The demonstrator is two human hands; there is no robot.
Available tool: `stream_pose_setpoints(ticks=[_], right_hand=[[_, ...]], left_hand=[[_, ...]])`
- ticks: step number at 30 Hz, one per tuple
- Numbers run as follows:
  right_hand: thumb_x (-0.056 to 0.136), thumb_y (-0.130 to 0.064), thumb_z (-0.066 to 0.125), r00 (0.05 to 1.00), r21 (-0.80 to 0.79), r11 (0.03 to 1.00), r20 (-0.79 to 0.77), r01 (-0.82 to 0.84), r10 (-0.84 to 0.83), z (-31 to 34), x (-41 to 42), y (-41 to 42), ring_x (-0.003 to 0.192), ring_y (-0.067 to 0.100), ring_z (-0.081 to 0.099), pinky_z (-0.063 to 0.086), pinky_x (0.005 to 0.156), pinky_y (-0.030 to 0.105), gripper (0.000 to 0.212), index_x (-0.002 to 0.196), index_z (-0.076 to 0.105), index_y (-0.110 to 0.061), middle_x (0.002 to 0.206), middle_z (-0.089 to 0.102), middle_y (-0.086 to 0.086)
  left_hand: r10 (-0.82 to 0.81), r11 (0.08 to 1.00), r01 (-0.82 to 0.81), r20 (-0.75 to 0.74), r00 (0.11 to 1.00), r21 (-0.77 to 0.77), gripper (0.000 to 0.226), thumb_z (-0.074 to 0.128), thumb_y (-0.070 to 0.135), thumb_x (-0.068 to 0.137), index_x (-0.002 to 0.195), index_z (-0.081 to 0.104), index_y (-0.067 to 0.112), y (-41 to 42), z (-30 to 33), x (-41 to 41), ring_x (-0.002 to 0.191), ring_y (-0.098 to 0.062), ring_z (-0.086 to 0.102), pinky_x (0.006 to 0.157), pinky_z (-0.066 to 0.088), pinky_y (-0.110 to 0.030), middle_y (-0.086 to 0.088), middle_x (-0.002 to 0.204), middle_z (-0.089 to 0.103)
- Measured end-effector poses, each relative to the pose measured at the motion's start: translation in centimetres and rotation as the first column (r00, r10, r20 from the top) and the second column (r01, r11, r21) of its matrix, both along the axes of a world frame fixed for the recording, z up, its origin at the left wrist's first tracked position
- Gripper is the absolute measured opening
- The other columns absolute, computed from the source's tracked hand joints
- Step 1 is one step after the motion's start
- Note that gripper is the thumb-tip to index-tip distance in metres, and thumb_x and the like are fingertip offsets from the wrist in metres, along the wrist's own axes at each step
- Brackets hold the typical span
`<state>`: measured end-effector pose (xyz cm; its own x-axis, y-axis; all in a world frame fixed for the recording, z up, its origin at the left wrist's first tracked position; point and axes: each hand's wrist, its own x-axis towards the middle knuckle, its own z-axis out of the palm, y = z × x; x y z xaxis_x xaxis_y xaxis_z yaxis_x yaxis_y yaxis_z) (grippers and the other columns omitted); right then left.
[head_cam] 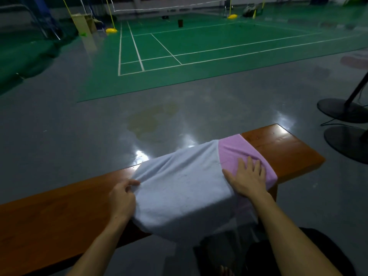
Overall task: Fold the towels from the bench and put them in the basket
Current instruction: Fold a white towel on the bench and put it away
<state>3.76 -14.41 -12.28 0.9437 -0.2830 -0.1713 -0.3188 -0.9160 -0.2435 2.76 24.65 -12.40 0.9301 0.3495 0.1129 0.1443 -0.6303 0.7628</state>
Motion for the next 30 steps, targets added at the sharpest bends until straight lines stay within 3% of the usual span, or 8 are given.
stream_pose_setpoints(ticks=[4, 7, 10, 12, 15, 17, 23, 30], right_hand=[[0.095, -0.083, 0.022, 0.997, -0.070, 0.997, -0.081, -0.008, 0.002, -0.2, 0.5, 0.1, 0.159, 0.046, -0.004, -0.002, 0.127, 0.061, 0.096, 0.167, 0.003, -0.022, 0.174, -0.006, 0.018], [0.102, -0.068, 0.035, 0.999, -0.112, 0.993, -0.024, -0.025, 0.023, 0.7, 0.4, 2.1, 0.157, 0.048, 0.010, 0.008, 0.125, 0.064, 0.079, 0.163, 0.016, -0.022, 0.172, 0.011, 0.020], [0.102, -0.039, 0.052, 0.954, -0.118, 0.977, 0.223, -0.176, 0.199, 1.3, 0.0, 6.2, 0.148, 0.037, 0.035, 0.031, 0.123, 0.052, 0.061, 0.157, 0.036, -0.019, 0.164, 0.035, 0.016], [0.103, -0.031, 0.055, 0.900, 0.022, 0.955, 0.340, -0.296, 0.272, 1.0, -0.6, 9.5, 0.143, 0.032, 0.043, 0.038, 0.120, 0.047, 0.053, 0.153, 0.045, -0.017, 0.159, 0.044, 0.013], [0.108, -0.045, 0.044, 0.889, 0.123, 0.909, 0.296, -0.398, 0.349, -0.3, -1.3, 12.2, 0.153, 0.028, 0.030, 0.027, 0.127, 0.049, 0.057, 0.160, 0.033, -0.024, 0.168, 0.031, 0.008], [0.105, -0.062, 0.033, 0.899, 0.089, 0.911, 0.227, -0.402, 0.374, -1.4, -1.2, 12.0, 0.159, 0.029, 0.019, 0.014, 0.130, 0.051, 0.071, 0.165, 0.021, -0.026, 0.172, 0.020, 0.008], [0.083, -0.088, -0.013, 0.900, -0.048, 0.907, 0.110, -0.418, 0.421, -2.4, -0.6, 10.2, 0.162, 0.025, -0.010, -0.007, 0.130, 0.049, 0.103, 0.168, -0.003, -0.029, 0.175, -0.011, 0.007], [0.085, -0.084, -0.010, 0.899, -0.136, 0.890, -0.004, -0.435, 0.438, -1.4, -0.4, 10.7, 0.162, 0.031, -0.007, -0.003, 0.130, 0.053, 0.098, 0.167, -0.002, -0.032, 0.175, -0.010, 0.010]], left_hand=[[0.035, 0.975, -0.026, -0.040, 0.999, 0.221, 0.032, 0.056, 0.001, 0.096, 0.100, 0.074, 0.028, 5.1, -0.2, -2.2, 0.087, -0.022, 0.058, 0.074, 0.048, -0.035, -0.008, 0.109, 0.071], [0.086, 0.888, -0.052, -0.053, 0.995, 0.456, 0.012, 0.064, 0.022, 0.100, 0.107, 0.070, 0.030, 6.3, -0.6, -3.6, 0.089, -0.020, 0.058, 0.066, 0.051, -0.034, -0.005, 0.117, 0.064], [-0.008, 0.795, 0.008, -0.003, 1.000, 0.606, 0.028, 0.067, 0.034, 0.097, 0.124, 0.071, 0.026, 4.4, -0.8, -3.4, 0.123, -0.033, 0.055, 0.093, 0.056, -0.049, -0.012, 0.141, 0.058], [-0.161, 0.778, 0.155, -0.045, 0.986, 0.609, 0.041, 0.055, 0.043, 0.102, 0.139, 0.064, 0.028, 1.9, -1.1, -3.1, 0.146, -0.038, 0.041, 0.118, 0.039, -0.056, -0.014, 0.158, 0.047], [-0.213, 0.769, 0.342, -0.288, 0.934, 0.539, 0.068, 0.023, 0.066, 0.102, 0.164, 0.022, 0.040, -0.3, -2.3, -3.1, 0.162, -0.034, 0.001, 0.130, 0.001, -0.054, -0.007, 0.176, 0.006], [-0.197, 0.760, 0.364, -0.343, 0.918, 0.538, 0.077, 0.004, 0.073, 0.096, 0.166, 0.002, 0.042, 0.4, -2.7, -3.1, 0.161, -0.031, -0.014, 0.128, -0.010, -0.054, -0.005, 0.175, -0.012], [-0.143, 0.739, 0.325, -0.334, 0.932, 0.590, 0.080, -0.004, 0.077, 0.090, 0.164, -0.005, 0.047, 6.6, -3.0, -4.0, 0.161, -0.028, -0.014, 0.127, -0.010, -0.058, -0.002, 0.175, -0.013], [-0.048, 0.738, 0.242, -0.308, 0.950, 0.629, 0.081, 0.001, 0.082, 0.091, 0.165, 0.002, 0.047, 12.8, -3.0, -7.6, 0.162, -0.032, 0.000, 0.128, 0.002, -0.061, -0.002, 0.176, -0.001]])
